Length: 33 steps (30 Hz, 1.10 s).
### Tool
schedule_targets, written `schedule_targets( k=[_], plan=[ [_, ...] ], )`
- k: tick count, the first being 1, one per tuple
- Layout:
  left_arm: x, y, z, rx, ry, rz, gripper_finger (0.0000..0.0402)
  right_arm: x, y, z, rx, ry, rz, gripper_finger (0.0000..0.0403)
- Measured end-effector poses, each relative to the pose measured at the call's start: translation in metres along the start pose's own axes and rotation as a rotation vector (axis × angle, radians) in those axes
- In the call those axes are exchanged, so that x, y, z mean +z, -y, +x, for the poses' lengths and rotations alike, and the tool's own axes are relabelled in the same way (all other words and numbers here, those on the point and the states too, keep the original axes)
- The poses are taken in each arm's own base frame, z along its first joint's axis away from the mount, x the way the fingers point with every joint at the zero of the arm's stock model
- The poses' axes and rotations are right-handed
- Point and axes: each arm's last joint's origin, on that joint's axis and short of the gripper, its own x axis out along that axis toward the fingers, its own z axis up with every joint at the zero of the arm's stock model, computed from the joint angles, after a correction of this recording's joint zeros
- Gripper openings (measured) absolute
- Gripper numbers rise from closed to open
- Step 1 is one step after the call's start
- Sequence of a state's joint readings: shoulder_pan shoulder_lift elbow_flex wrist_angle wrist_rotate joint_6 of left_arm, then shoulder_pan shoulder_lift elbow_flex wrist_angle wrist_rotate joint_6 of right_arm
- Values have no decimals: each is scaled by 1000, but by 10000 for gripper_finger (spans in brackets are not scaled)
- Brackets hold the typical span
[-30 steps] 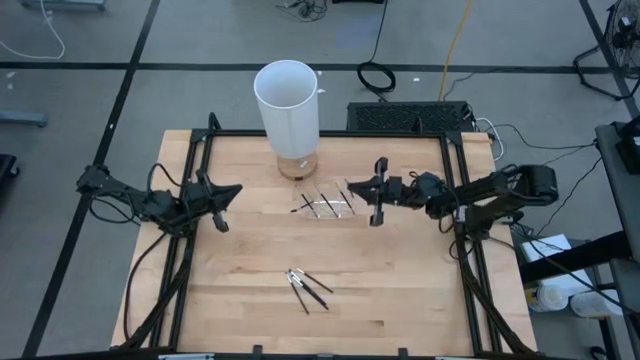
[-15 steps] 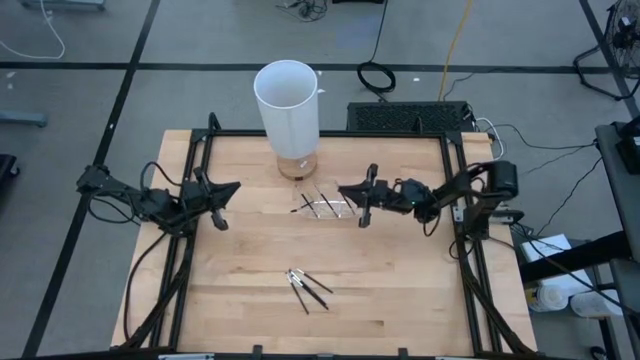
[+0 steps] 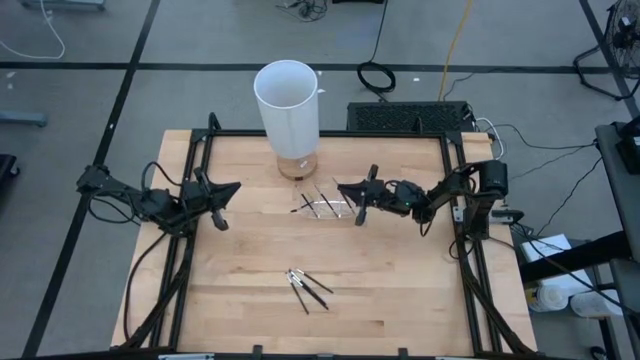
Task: Pick & Place Makeup Supplies
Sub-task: Put the makeup brush into the transparent organizer
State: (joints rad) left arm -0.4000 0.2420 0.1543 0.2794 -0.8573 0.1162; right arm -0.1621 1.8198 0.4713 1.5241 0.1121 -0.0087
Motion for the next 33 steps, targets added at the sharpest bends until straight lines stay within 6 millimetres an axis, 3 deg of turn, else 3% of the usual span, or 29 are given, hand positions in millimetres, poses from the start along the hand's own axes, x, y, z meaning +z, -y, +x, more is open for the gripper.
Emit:
schedule_targets(
  k=[33],
  plan=[
    [-1, 0, 0, -2, -10, -9, 10, -22, -11, -5, -127, -225, 5, 0]
  ],
)
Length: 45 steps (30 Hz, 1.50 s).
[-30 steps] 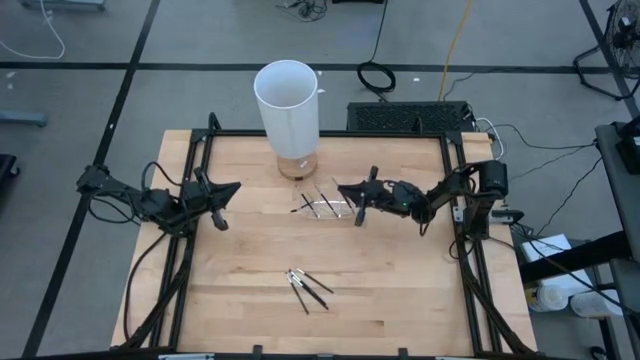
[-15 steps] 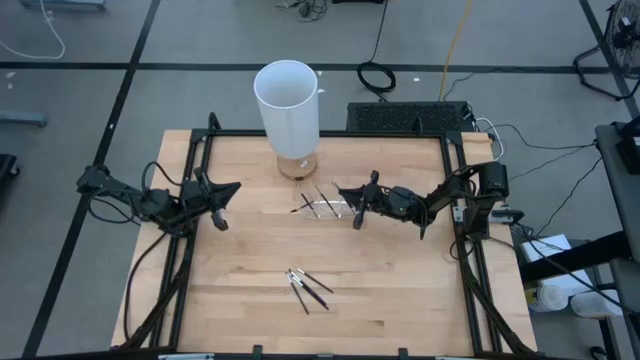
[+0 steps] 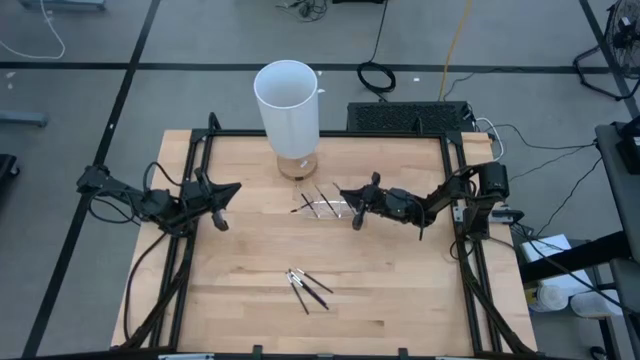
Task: Pick & Place Makeup Supplies
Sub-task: Put the makeup brush into the transparent organizer
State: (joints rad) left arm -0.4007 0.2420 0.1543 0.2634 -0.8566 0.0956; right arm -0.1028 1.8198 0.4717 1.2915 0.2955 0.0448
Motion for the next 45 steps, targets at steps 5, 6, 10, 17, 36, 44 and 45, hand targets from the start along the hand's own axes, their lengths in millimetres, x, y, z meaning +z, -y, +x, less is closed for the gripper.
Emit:
schedule_targets(
  k=[5, 6, 10, 17, 36, 44, 45],
  plan=[
    [0, 0, 0, 0, 0, 0, 10, 0, 0, 0, 3, -2, 33, 1],
    [0, 0, 0, 0, 0, 0, 10, 0, 0, 0, 3, -2, 38, 3],
    [0, 0, 0, 1, 0, 0, 10, 0, 0, 0, 4, -2, 58, 21],
    [0, 0, 0, 1, 0, -12, 10, 0, 0, 0, 8, -3, 67, 49],
    [-4, 1, 0, -30, -26, -11, 10, 84, -6, -41, 60, 182, -142, 63],
    [-10, 6, -1, -185, -75, -42, 10, 108, -3, -108, 187, 61, -224, 5],
    [-10, 6, -1, -191, -75, -43, 10, 104, -3, -113, 196, 65, -213, 3]
  ],
)
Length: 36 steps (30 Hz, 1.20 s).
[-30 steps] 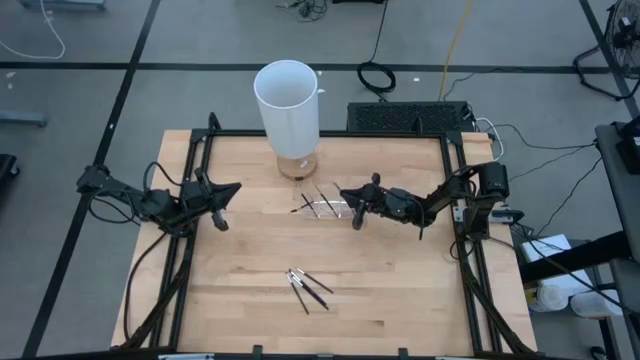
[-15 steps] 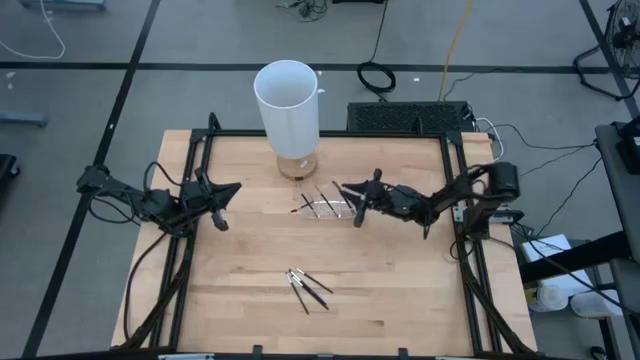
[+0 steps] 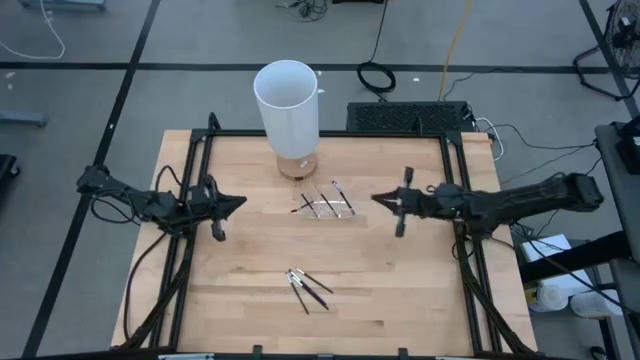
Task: Pick & Place Makeup Supplies
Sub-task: Put the makeup brush into the transparent organizer
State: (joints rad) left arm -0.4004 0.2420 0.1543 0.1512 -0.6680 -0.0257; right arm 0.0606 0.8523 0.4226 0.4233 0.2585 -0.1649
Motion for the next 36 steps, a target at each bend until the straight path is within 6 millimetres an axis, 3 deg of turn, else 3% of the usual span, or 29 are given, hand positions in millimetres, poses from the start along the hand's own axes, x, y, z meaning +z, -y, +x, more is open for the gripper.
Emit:
schedule_targets(
  k=[7, 10, 13, 16, 20, 25, 36],
  plan=[
    [-1, 3, 0, -80, -11, -73, 10, -46, -12, -20, 47, 41, 53, 1],
    [-11, 9, 4, -132, -115, -87, 10, -64, -14, -26, 62, 58, 85, 1],
    [-28, 15, 10, -107, -254, -90, 10, -71, -17, -30, 155, 78, 70, 0],
    [-35, 22, 17, -81, -279, -77, 10, -70, -24, -30, 281, 87, 58, 0],
    [-35, 30, 28, -85, -225, 46, 10, -54, -34, -21, 241, 78, 119, 0],
    [-35, 35, 33, -91, -196, 86, 10, -28, -65, 2, 206, -36, 42, 0],
    [-31, 36, 34, -78, -160, 90, 10, 50, -172, 93, 254, -308, 62, 0]
  ],
)
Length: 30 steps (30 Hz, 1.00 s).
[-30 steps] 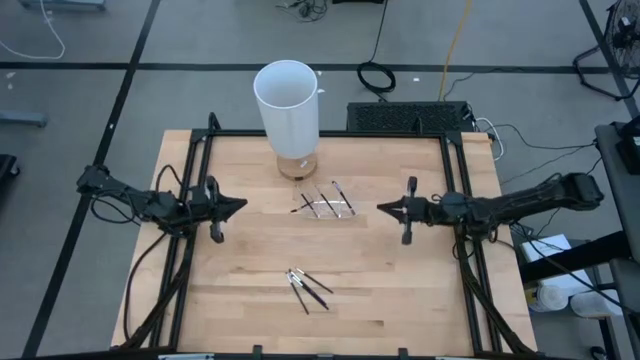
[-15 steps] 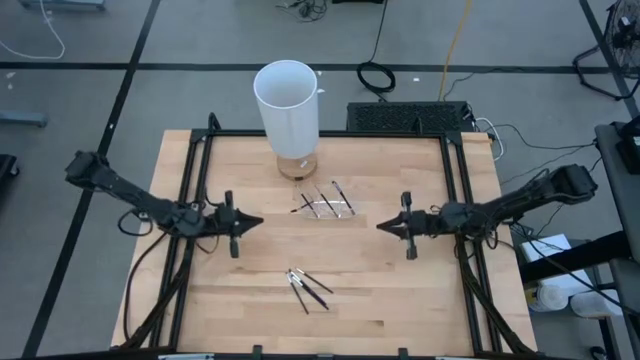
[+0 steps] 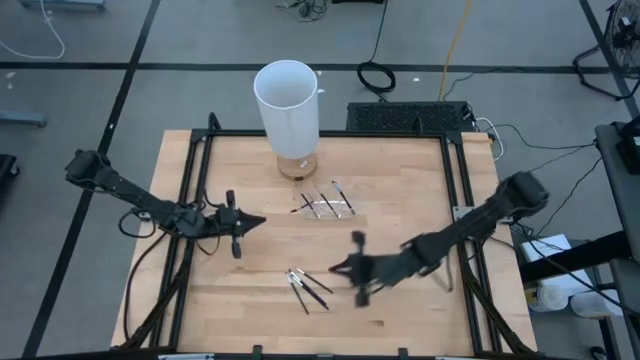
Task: Pick & Place Makeup Supplies
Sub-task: Put the makeup brush into the transparent organizer
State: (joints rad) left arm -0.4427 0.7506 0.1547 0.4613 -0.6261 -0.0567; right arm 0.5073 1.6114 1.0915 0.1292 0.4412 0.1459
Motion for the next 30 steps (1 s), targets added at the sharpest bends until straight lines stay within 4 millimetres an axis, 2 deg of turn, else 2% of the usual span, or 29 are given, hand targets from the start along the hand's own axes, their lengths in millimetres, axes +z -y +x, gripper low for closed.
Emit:
schedule_targets(
  k=[4, 6, 9, 15, 21, 25, 30],
  plan=[
    [1, 0, 0, 0, 10, -12, 10, 30, -28, 32, -17, -151, 23, 0],
    [1, 0, 0, 1, 10, -26, 10, 39, -39, 48, -28, -203, 52, 0],
    [1, 0, 0, -4, 8, -32, 10, 41, -47, 72, -23, -304, 95, 10],
    [2, 0, 0, 5, 22, 41, 10, 15, -40, 109, -24, -465, 214, 73],
    [8, 0, 0, 10, 72, 52, 10, -5, -18, 126, -82, -534, 282, 138],
    [11, 0, 0, 15, 100, 32, 10, -18, -1, 132, -130, -570, 327, 155],
    [12, -2, 1, 27, 101, 30, 10, -31, 5, 135, -122, -580, 373, 156]
  ],
)
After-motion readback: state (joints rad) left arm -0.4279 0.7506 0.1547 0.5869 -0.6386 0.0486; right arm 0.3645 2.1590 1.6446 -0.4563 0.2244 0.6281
